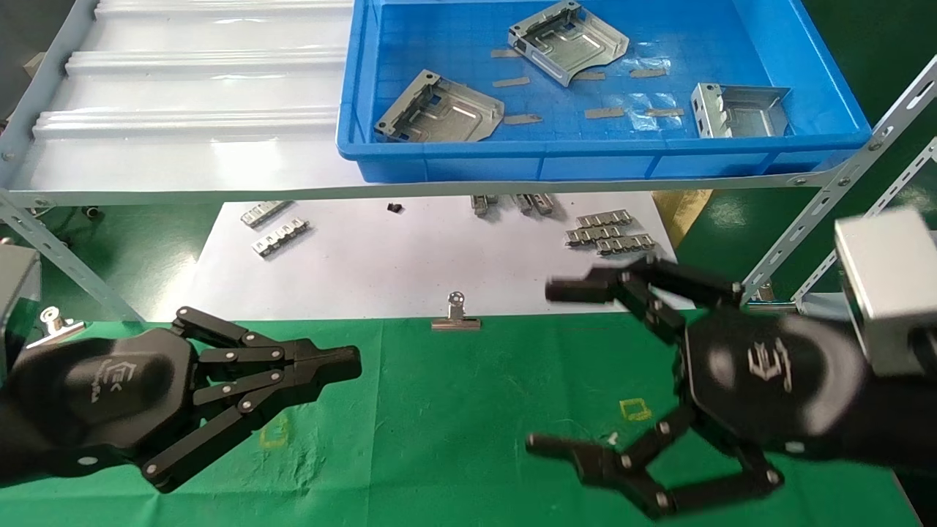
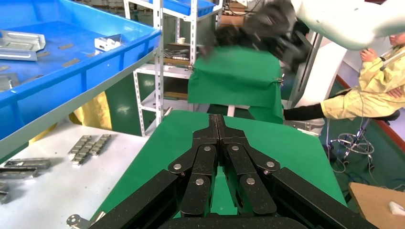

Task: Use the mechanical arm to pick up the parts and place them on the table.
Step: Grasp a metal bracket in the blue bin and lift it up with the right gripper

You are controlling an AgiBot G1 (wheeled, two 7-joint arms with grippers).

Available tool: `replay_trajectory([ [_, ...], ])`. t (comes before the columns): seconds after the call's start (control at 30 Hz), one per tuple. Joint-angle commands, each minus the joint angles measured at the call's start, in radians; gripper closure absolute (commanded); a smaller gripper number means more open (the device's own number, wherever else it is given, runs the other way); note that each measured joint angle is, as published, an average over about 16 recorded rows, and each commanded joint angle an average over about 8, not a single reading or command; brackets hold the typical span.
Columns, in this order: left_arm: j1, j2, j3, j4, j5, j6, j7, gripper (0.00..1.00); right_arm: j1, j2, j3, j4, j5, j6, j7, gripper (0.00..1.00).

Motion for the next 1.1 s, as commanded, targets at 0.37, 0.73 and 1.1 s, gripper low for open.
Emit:
replay_trajectory([
  [0.37,0.000,0.000,0.000,0.000,0.000,0.000,0.000,1.00,0.452,-0.276,-0.125,-0.448,-0.329,0.239,-0.012,0.00],
  [0.73,0.000,0.000,0.000,0.000,0.000,0.000,0.000,0.73,0.718,-0.543,-0.269,-0.972,-0.597,0.497,-0.045,0.01],
  [1.1,0.000,0.000,0.000,0.000,0.000,0.000,0.000,0.00,0.752,-0.683,-0.322,-1.142,-0.678,0.746,-0.048,1.00],
])
